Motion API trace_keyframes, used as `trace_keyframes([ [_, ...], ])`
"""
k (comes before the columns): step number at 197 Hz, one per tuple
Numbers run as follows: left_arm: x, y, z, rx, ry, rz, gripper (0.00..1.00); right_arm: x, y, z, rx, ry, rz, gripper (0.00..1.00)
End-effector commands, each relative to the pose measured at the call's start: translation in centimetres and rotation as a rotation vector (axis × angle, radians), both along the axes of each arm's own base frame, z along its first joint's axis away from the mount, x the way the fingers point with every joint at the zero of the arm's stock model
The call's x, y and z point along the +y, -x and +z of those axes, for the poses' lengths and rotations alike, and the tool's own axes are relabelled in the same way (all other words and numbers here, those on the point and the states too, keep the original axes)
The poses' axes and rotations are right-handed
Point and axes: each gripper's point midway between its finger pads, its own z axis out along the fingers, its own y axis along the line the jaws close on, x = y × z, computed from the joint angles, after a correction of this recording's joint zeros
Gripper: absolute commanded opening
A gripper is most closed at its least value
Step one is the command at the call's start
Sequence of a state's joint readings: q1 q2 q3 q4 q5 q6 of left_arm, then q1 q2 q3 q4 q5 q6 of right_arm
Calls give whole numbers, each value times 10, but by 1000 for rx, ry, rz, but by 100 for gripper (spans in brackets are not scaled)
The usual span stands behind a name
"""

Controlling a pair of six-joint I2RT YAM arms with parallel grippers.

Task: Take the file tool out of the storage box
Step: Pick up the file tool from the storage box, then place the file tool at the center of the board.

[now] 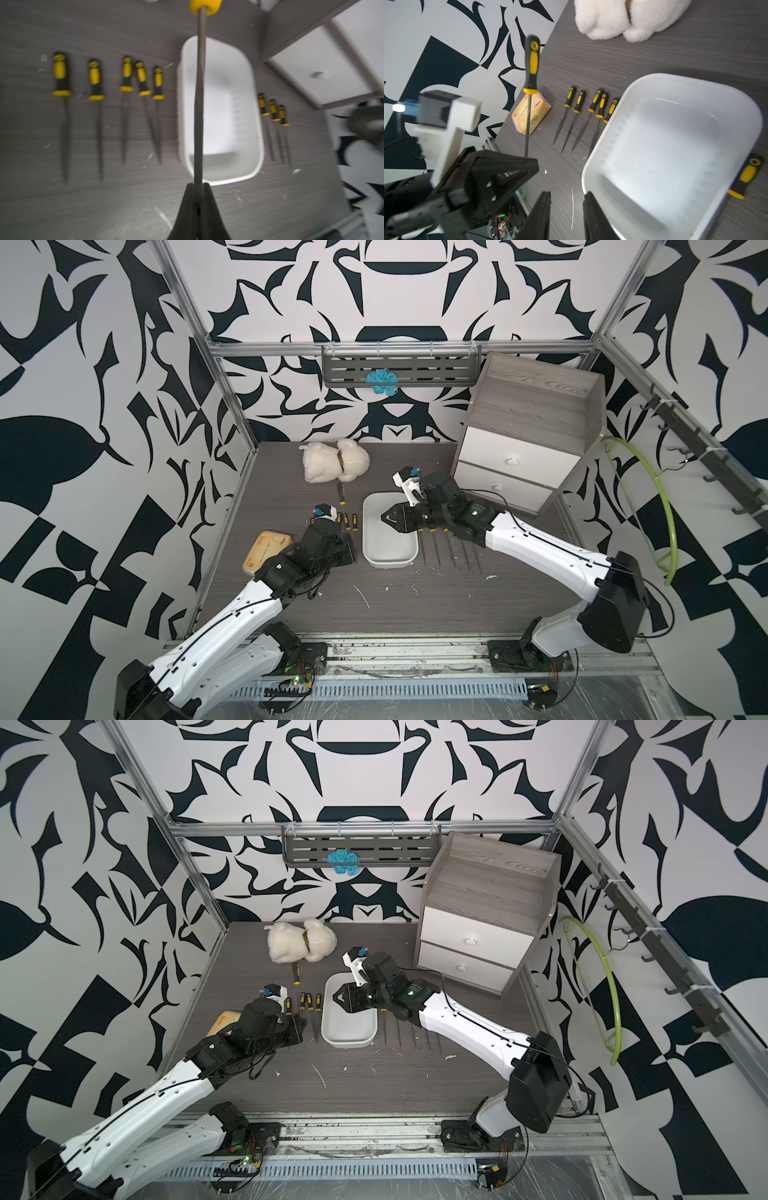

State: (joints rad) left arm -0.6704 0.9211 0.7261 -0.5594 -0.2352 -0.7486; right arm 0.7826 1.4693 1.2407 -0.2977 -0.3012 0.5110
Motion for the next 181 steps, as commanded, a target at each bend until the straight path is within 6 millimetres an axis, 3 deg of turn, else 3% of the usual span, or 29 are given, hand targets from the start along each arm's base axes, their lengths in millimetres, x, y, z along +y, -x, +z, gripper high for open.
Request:
trace_keyframes([
  [1,71,20,-44,240,-319,193,0,-25,8,-18,-25,119,21,31],
  [22,93,25,-68,383,-403,275,0,-48,10,-26,-65,135,-29,31],
  [59,118,21,-98,541,-473,328,0,-64,18,-12,-116,89,-51,30],
  [94,128,10,-107,578,-510,327,0,-71,18,-16,-110,93,-60,29],
  [181,131,-13,-126,647,-593,230,0,-68,19,-23,-84,79,-54,28],
])
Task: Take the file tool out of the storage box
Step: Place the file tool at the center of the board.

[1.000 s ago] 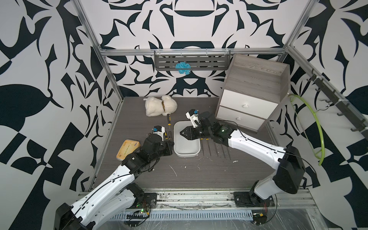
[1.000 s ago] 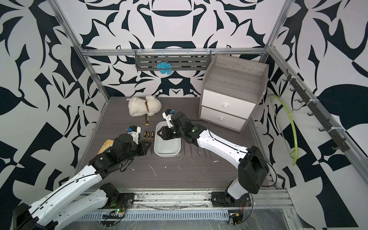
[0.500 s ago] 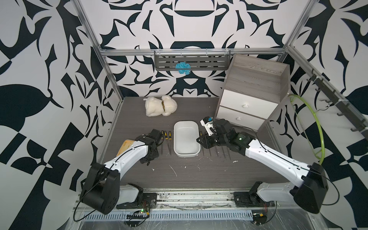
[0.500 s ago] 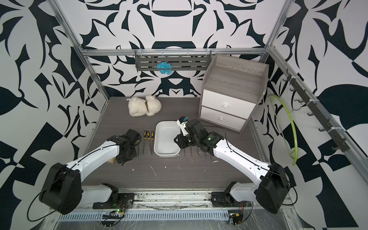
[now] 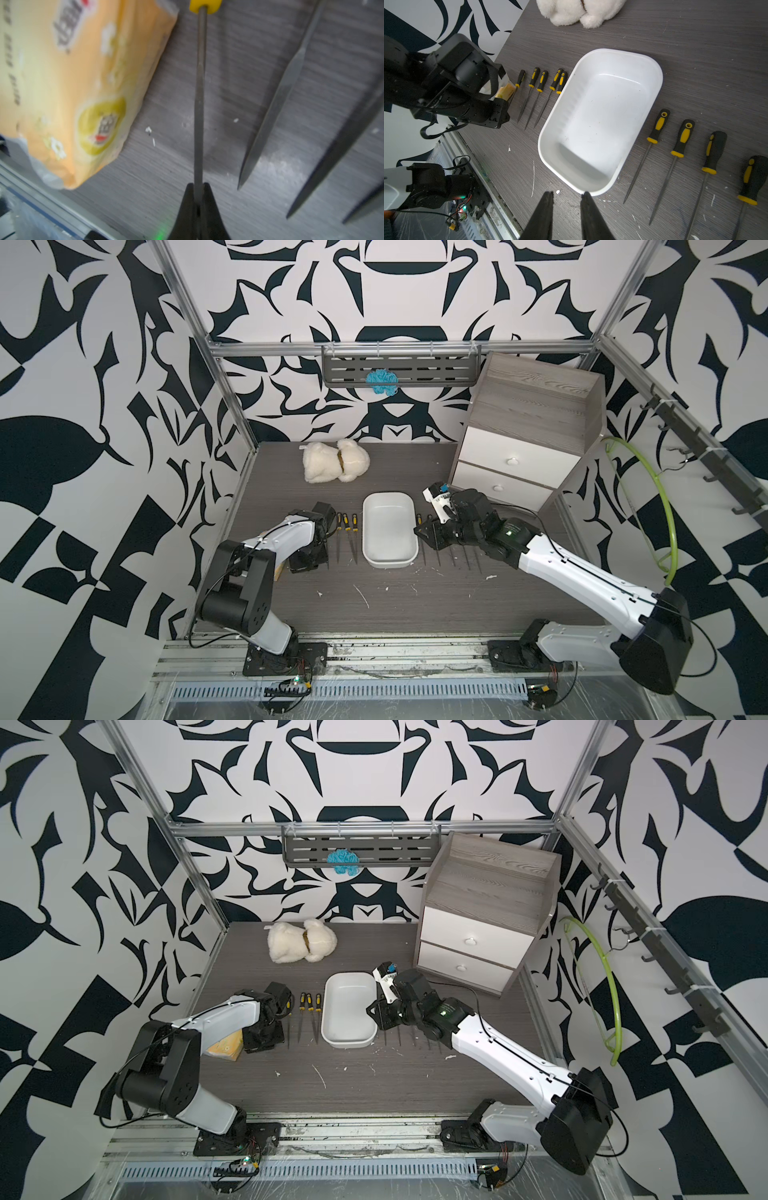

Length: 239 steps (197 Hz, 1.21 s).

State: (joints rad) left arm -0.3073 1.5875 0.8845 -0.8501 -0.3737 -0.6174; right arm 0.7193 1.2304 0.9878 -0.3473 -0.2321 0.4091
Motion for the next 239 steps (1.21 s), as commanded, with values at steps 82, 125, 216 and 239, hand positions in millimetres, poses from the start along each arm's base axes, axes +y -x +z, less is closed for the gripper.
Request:
trace_keyframes([
  [82,8,-16,-5,33,-61,-50,11,8,-4,-6,11,-19,16,27],
  [125,15,-13,-9,88,-113,-34,18,7,-3,-5,7,-23,13,27],
  [216,10,-29,32,-86,-127,-27,34,-19,-17,-1,-85,65,-52,31],
  [239,-8,-64,78,-385,3,-94,92,-45,-35,2,-169,162,-156,36],
])
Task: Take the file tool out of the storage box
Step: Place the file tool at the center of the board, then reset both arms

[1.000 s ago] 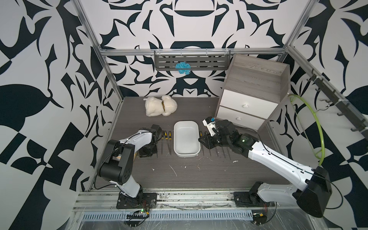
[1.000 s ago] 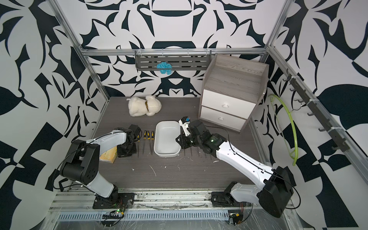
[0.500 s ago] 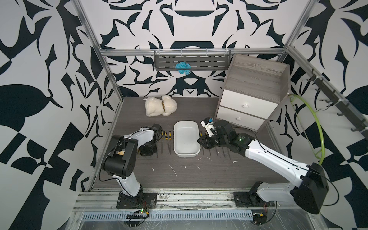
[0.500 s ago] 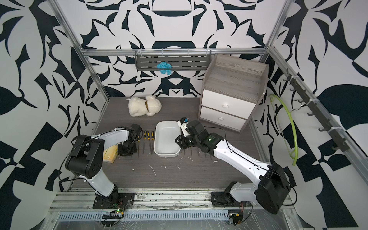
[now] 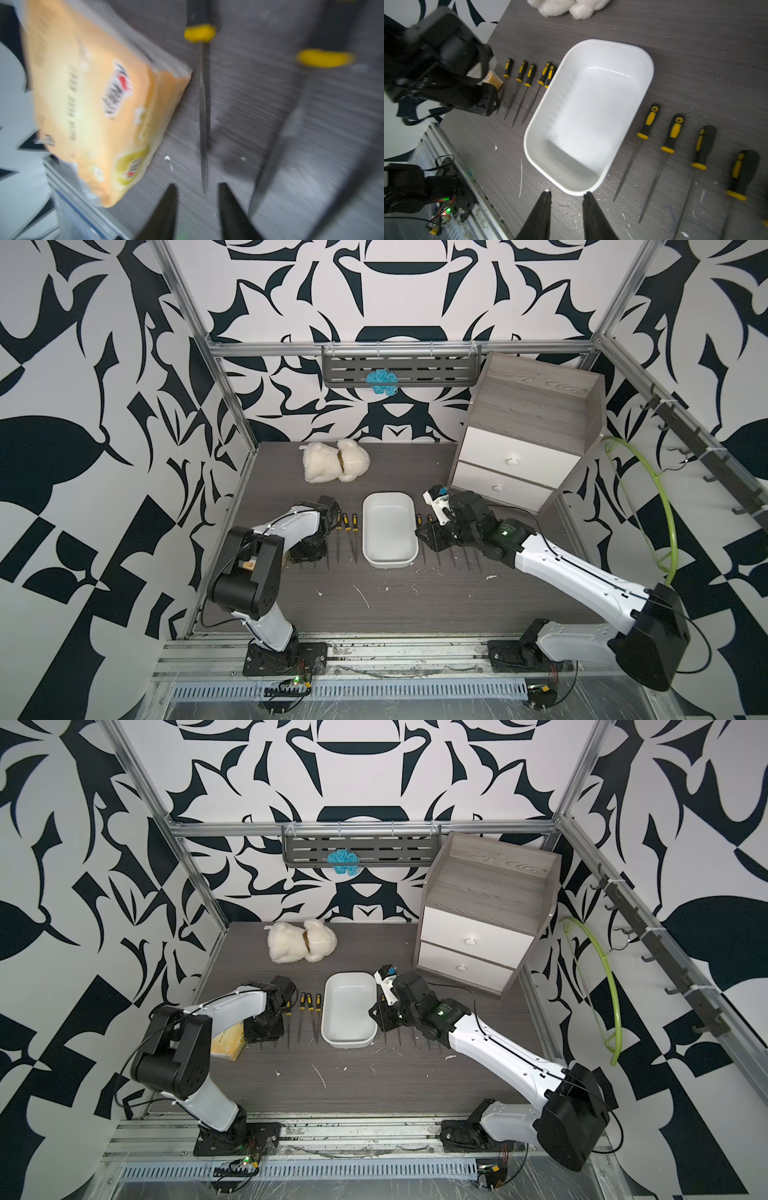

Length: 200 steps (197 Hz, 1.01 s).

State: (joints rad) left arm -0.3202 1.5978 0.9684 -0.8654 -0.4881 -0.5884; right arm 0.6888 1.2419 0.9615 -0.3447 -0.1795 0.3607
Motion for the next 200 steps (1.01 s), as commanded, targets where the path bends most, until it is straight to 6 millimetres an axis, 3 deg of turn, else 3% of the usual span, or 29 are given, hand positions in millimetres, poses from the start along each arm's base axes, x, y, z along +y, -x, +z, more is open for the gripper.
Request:
trace_keyframes([
  [1,-16,-37,57,-317,105,-73,96,-30,-23,18,-150,99,-115,36],
  [4,-18,-42,63,-368,123,-88,100,-32,-25,18,-173,118,-113,37],
  [22,-13,-62,93,-672,176,-129,99,-47,-35,13,-253,239,-117,38],
  [40,7,-68,94,-795,245,-47,99,-73,-51,0,-375,397,-166,41],
  [54,14,-74,97,-861,244,-25,99,-86,-62,-10,-488,459,-166,30],
  [77,35,-86,96,-993,124,5,99,-143,-84,-21,-533,371,-378,35],
  [93,31,-95,100,-961,66,-113,99,-183,-93,-39,-524,331,-497,37],
  [101,36,-98,102,-978,14,-138,99,-192,-95,-45,-535,343,-520,37],
  [116,48,-97,93,-1006,-60,-155,99,-201,-103,-62,-570,416,-530,39],
  [136,61,-99,70,-1057,-25,-126,99,-223,-117,-95,-505,490,-597,45],
  [145,50,-104,73,-1079,19,-193,99,-226,-122,-98,-502,510,-590,40],
  [164,27,-120,60,-1038,109,-318,99,-245,-121,-100,-536,435,-673,44],
  [175,21,-129,45,-1009,130,-344,99,-252,-118,-103,-526,402,-700,49],
  [182,20,-131,46,-1029,127,-356,99,-254,-118,-106,-528,390,-703,54],
  [185,20,-129,45,-1028,132,-354,99,-255,-118,-106,-527,387,-705,65],
  [188,22,-128,44,-1021,133,-342,99,-256,-119,-107,-523,385,-709,88],
  [190,23,-127,43,-1016,135,-336,99,-257,-119,-109,-515,386,-712,97],
  [200,22,-127,41,-1011,150,-342,99,-260,-120,-113,-503,373,-720,100],
])
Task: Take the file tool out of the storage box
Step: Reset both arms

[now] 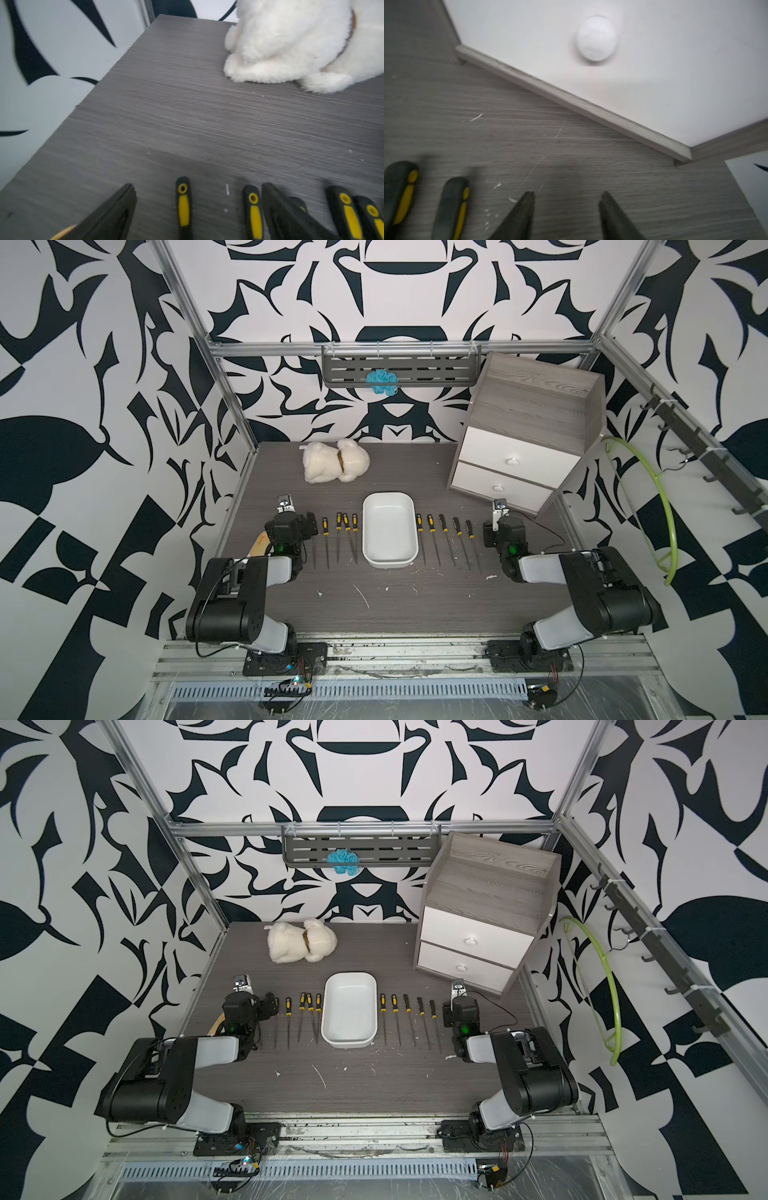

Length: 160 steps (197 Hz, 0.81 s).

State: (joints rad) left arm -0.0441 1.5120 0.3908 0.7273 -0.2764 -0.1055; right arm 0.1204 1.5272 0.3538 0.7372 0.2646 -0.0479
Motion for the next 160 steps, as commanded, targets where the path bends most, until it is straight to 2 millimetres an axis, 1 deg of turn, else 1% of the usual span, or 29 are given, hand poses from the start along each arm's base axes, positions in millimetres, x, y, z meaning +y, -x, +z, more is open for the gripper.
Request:
trace_keyframes([
  [1,-12,-12,20,-94,17,-87,99,-1,-18,27,-148,-73,-9,100],
  [10,-18,-14,16,-103,17,-127,99,-4,-18,26,-145,-87,-13,100],
  [17,-19,-14,17,-113,16,-132,99,-6,-18,25,-134,-96,-15,99],
  [32,-19,-13,14,-86,22,-130,99,-5,-19,24,-134,-96,-14,99],
  [89,-19,-12,17,-102,21,-131,99,-7,-18,24,-136,-98,-18,100],
  [121,-19,-12,15,-96,20,-133,99,-6,-18,25,-138,-97,-17,100],
  [140,-19,-15,14,-92,19,-135,99,-7,-18,25,-138,-98,-18,100],
  [160,-20,-12,16,-98,20,-137,99,-7,-18,24,-136,-97,-19,100],
])
